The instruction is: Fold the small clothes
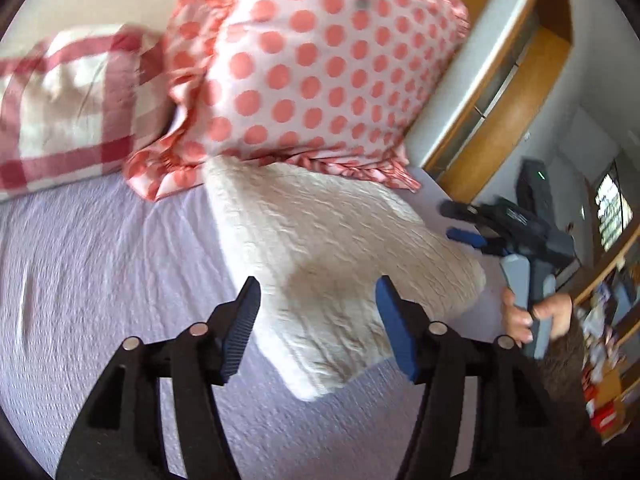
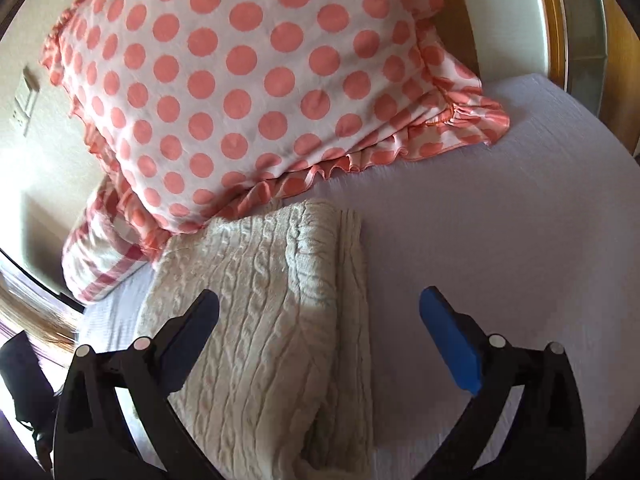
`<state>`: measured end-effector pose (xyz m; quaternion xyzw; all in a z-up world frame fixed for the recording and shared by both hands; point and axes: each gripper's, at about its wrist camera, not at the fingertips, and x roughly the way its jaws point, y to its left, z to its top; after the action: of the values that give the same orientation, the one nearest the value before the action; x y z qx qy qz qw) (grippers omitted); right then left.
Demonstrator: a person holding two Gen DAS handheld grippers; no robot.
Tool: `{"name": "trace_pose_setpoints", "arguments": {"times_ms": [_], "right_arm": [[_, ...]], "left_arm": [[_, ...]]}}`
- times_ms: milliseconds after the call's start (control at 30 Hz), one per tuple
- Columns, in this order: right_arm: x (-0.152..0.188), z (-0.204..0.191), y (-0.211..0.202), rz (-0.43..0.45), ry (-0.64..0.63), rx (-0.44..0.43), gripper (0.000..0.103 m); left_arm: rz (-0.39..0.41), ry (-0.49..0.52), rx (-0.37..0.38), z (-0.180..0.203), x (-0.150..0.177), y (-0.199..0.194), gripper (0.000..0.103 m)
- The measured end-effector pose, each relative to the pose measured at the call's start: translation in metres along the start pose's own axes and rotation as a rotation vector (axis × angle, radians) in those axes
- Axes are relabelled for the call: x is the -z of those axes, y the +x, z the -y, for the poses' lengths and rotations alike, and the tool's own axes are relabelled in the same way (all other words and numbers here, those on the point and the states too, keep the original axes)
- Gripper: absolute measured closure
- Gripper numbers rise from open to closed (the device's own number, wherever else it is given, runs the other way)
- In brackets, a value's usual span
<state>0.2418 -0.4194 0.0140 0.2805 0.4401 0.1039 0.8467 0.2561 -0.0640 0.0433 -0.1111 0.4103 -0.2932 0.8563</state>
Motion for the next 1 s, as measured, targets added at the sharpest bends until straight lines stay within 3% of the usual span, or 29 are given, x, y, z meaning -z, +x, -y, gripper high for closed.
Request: {"name": "trace_pose_setpoints", "arguments": {"times_ms": [67,167,233,367,433,467,500,533,600,767,867,900,933,1000], "right_arm": [[0.007,0.013,0.006,-0.059,0.068,-0.083,0.001],[0.014,0.023,0.019,-0.108,0.098,-0.062,0.003],[0.019,0.025,0.027,-0.138,0.122,-0.116,0.013],[0.025,0.023,0.03,-0.137,0.125,-0.195,0.019],[0.028,0.023,0.033,-0.126,0.14,-0.222,0.038],[0.032,0.026,0.038,-0.139,0.174,-0.278,0.049],[0.036,0.026,0.041,-0.134,0.205,-0.309,0.056],[0.037,0.022,0.04,-0.121,0.202,-0.31,0.058],[0.039,0.004,0.036,-0.115,0.175,-0.339,0.061],[0.051,-0.084,0.056,-0.183,-0.026,-0.409,0.066],[0.066,-0.13,0.094,-0.262,-0.132,-0.351,0.065],[0.071,-0.137,0.104,-0.279,-0.145,-0.306,0.057],[0.073,-0.142,0.107,-0.281,-0.154,-0.272,0.048],[0.068,-0.143,0.093,-0.251,-0.162,-0.223,0.044]], "left_arm": [[-0.063,-0.1,0.022,-0.023,-0.008,0.013,0.042],[-0.146,-0.173,0.088,-0.037,-0.008,0.04,0.039],[-0.169,-0.209,0.15,-0.039,-0.007,0.05,0.037],[-0.213,-0.237,0.193,-0.035,-0.006,0.069,0.028],[-0.193,-0.251,0.221,-0.034,-0.003,0.071,0.028],[-0.191,-0.253,0.221,-0.034,-0.003,0.073,0.04],[-0.188,-0.256,0.219,-0.036,-0.002,0.074,0.046],[-0.181,-0.268,0.235,-0.04,-0.002,0.072,0.056],[-0.164,-0.281,0.248,-0.049,-0.005,0.06,0.063],[-0.079,-0.217,0.193,-0.088,-0.006,-0.026,0.062],[-0.064,-0.172,0.029,-0.117,0.011,-0.057,0.053],[-0.082,-0.179,-0.024,-0.126,0.017,-0.058,0.051],[-0.088,-0.203,-0.032,-0.136,0.024,-0.063,0.044],[-0.028,-0.223,-0.046,-0.144,0.031,-0.089,0.042]]}}
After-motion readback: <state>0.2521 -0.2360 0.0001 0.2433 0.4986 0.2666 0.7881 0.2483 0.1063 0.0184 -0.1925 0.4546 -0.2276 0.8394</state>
